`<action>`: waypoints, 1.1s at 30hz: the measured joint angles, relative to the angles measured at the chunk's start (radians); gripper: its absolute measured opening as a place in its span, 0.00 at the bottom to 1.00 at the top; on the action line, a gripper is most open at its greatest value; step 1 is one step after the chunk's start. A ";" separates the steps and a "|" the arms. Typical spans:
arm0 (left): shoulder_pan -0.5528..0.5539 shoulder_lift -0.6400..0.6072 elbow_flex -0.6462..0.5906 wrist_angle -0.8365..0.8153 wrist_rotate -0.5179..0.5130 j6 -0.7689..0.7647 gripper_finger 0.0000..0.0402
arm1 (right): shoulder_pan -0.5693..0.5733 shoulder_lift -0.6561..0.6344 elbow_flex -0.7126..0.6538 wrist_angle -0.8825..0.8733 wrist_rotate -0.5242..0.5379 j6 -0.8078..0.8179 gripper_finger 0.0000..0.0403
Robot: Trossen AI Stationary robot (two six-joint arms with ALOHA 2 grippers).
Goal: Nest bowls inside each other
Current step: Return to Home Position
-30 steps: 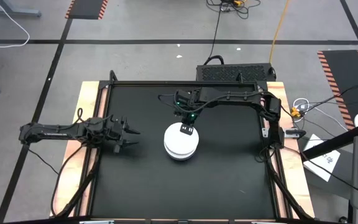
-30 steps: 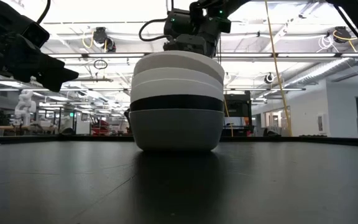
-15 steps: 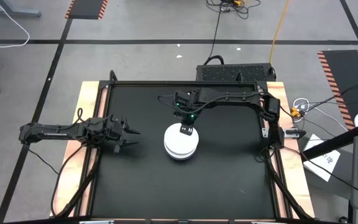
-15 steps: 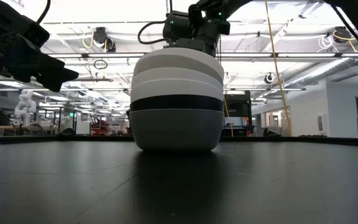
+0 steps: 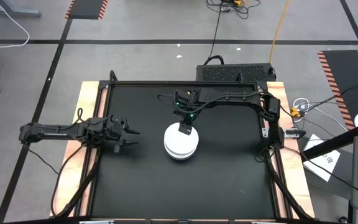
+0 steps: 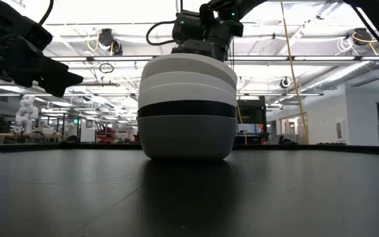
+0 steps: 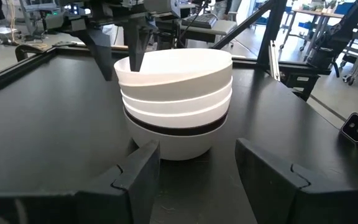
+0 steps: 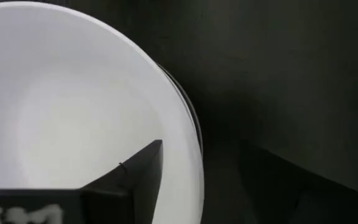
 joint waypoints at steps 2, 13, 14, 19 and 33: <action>0.000 0.000 0.000 0.000 0.000 -0.001 0.53 | 0.000 -0.011 0.000 0.001 0.001 0.001 0.50; 0.000 0.000 0.000 0.000 0.000 -0.002 0.53 | 0.000 -0.125 0.001 0.012 0.007 0.033 0.53; 0.000 0.000 0.000 0.000 0.000 -0.002 0.53 | 0.000 -0.138 0.001 0.002 0.009 0.037 0.53; 0.000 0.000 0.000 0.000 0.000 -0.002 0.53 | 0.014 -0.218 0.001 -0.011 0.013 0.037 0.53; 0.000 -0.002 0.000 0.064 0.065 0.010 0.53 | 0.194 -0.530 0.001 -0.007 0.215 -0.050 0.40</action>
